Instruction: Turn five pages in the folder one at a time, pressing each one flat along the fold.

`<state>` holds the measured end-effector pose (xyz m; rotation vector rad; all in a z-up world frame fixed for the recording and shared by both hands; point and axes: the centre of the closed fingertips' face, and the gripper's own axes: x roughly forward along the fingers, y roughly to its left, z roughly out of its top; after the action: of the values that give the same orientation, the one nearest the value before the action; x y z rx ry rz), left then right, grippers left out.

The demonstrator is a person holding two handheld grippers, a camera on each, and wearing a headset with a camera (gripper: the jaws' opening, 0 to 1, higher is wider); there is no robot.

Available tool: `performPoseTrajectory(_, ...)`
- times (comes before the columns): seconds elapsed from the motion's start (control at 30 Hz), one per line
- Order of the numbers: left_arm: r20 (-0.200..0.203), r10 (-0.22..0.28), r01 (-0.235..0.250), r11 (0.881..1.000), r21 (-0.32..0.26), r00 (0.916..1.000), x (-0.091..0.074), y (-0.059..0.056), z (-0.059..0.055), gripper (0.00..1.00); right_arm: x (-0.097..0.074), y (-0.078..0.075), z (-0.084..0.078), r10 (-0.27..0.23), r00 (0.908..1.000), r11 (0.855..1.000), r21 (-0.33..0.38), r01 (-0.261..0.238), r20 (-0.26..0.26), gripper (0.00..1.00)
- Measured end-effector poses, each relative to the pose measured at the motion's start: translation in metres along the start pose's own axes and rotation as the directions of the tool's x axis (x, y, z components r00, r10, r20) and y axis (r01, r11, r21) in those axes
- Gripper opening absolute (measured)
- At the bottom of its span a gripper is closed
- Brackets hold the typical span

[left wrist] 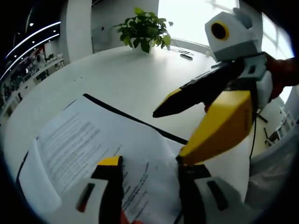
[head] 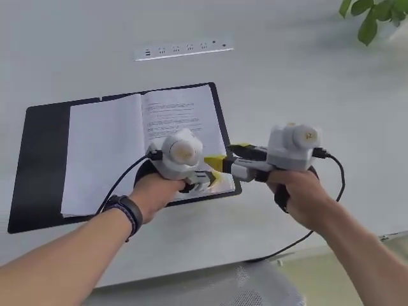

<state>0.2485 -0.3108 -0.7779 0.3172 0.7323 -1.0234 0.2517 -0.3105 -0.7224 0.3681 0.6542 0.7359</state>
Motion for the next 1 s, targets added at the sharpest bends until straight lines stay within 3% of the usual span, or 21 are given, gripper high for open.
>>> performPoseTrajectory(0.23,0.005,-0.004,0.004,1.0,-0.008,1.0,0.0,0.0,0.0,0.47,0.009,-0.002,-0.001,0.017,0.9998,1.0,0.018,-0.017,-0.014,0.48)
performPoseTrajectory(0.5,0.004,-0.015,0.015,1.0,-0.017,0.9999,-0.001,-0.003,0.001,0.5,0.006,0.002,-0.005,0.031,0.9993,0.999,0.029,-0.03,-0.02,0.45)
performPoseTrajectory(0.77,-0.006,-0.042,0.042,0.998,-0.037,0.9991,-0.007,-0.011,-0.001,0.58,-0.001,0.013,-0.001,0.056,0.9984,0.998,0.017,-0.056,0.004,0.4)
performPoseTrajectory(0.87,-0.012,-0.047,0.046,0.998,-0.031,0.9988,-0.01,-0.014,-0.003,0.59,-0.001,0.019,-0.004,0.066,0.9978,0.998,-0.009,-0.066,-0.008,0.37)
performPoseTrajectory(1.0,-0.019,-0.041,0.041,0.999,-0.021,0.999,-0.01,-0.012,-0.005,0.58,0.0,0.009,-0.013,0.026,0.9992,0.999,-0.025,-0.027,-0.032,0.4)
